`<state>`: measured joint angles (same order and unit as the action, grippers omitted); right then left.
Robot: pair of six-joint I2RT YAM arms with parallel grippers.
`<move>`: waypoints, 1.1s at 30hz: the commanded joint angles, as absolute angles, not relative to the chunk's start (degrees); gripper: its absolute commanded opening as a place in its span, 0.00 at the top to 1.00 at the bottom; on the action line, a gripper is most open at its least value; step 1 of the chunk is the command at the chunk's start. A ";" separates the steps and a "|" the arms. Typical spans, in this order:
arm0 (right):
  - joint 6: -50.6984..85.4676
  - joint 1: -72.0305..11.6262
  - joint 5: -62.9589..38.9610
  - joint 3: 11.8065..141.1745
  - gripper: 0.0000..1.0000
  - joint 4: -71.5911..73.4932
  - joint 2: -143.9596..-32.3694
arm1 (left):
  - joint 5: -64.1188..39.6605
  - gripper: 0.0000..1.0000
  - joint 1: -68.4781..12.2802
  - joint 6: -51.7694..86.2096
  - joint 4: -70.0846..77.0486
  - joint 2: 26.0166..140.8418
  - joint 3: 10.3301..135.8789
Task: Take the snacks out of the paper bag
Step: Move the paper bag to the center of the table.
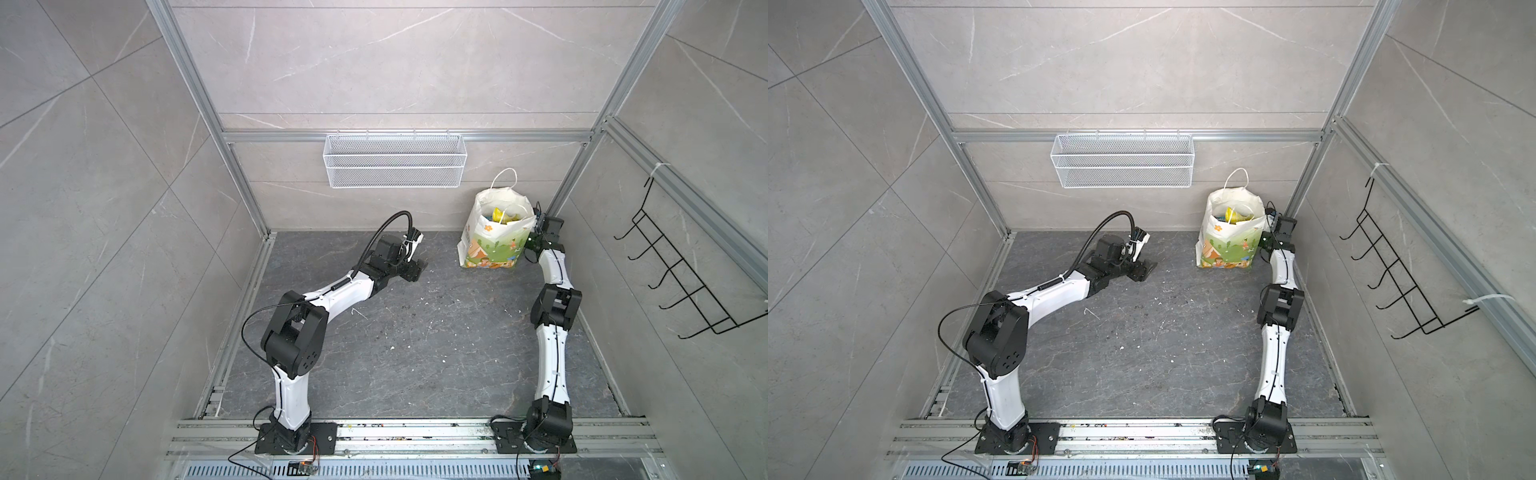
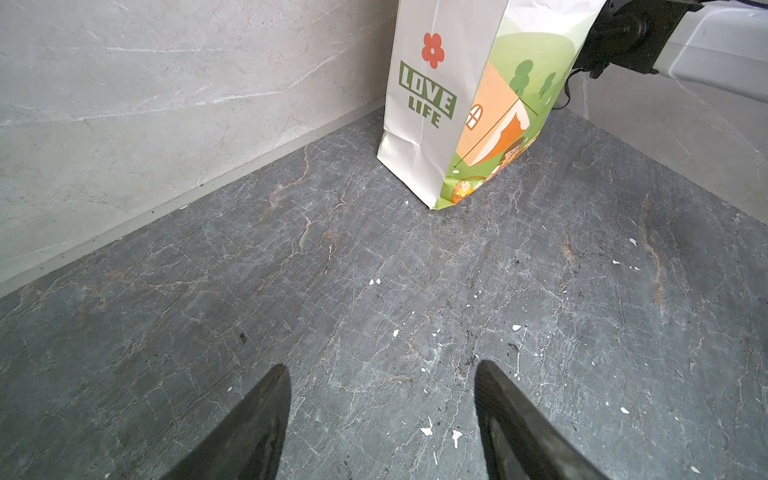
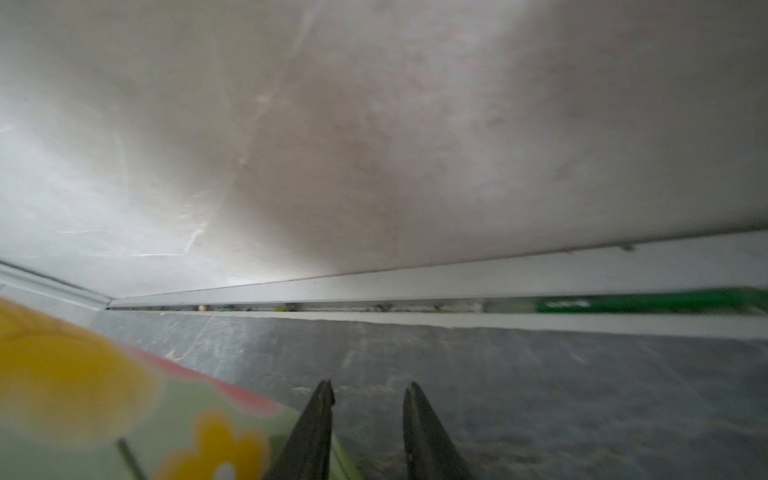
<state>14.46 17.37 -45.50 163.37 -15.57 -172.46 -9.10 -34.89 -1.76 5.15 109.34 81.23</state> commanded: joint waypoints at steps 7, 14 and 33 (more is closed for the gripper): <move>21.35 14.62 -55.66 161.26 0.65 -10.97 -170.86 | -8.72 0.28 -34.89 -2.16 6.67 108.91 82.08; 18.98 12.26 -56.20 157.44 0.68 -15.75 -166.89 | -4.23 0.29 -34.70 -1.94 7.35 107.70 80.37; 17.40 5.73 -47.68 111.00 0.69 2.28 -139.14 | 9.08 0.30 -28.85 4.01 14.72 95.62 61.22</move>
